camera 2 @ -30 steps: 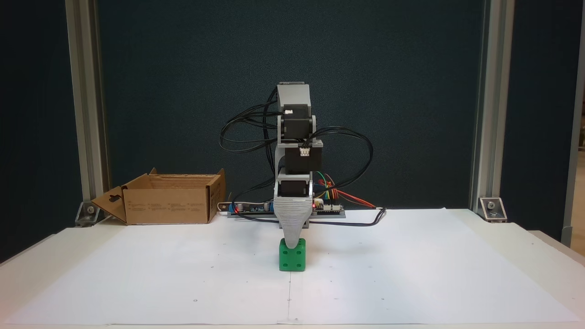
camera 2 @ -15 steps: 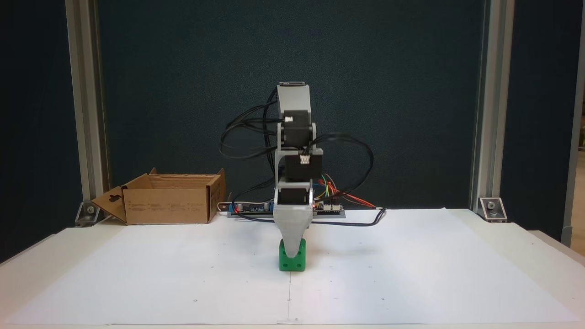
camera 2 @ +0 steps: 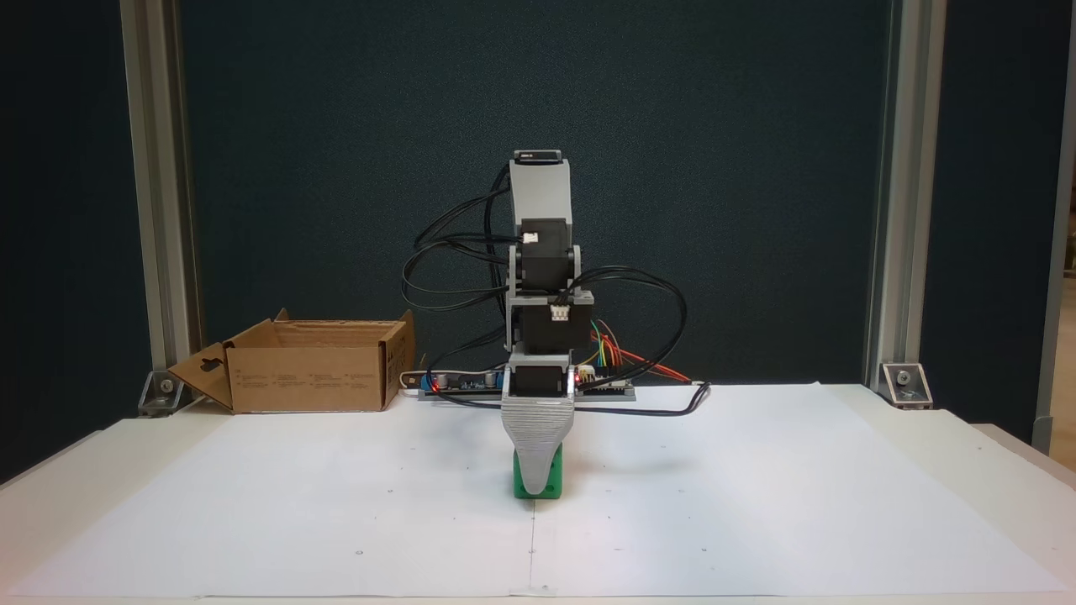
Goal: Grasp a green dice and put it in the bin.
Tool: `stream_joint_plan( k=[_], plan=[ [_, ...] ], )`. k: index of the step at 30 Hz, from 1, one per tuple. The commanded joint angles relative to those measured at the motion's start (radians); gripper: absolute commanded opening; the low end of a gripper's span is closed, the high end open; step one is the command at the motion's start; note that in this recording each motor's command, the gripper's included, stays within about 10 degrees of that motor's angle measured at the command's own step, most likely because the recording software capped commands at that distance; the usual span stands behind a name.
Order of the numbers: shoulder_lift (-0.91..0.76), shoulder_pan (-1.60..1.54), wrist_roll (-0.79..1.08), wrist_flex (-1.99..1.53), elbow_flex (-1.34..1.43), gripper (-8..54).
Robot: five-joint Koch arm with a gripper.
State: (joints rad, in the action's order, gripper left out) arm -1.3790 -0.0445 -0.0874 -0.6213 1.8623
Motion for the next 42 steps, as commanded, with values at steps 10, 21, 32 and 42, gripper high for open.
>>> stream_joint_plan(
  k=[10,21,32,42],
  plan=[
    [-0.003,0.037,-0.031,0.011,-0.017,41.3],
    [0.003,0.031,-0.029,0.011,-0.017,41.2],
    [0.006,0.028,-0.021,0.011,-0.017,23.1],
    [-0.005,0.029,-0.017,0.006,-0.017,11.4]
  ],
)
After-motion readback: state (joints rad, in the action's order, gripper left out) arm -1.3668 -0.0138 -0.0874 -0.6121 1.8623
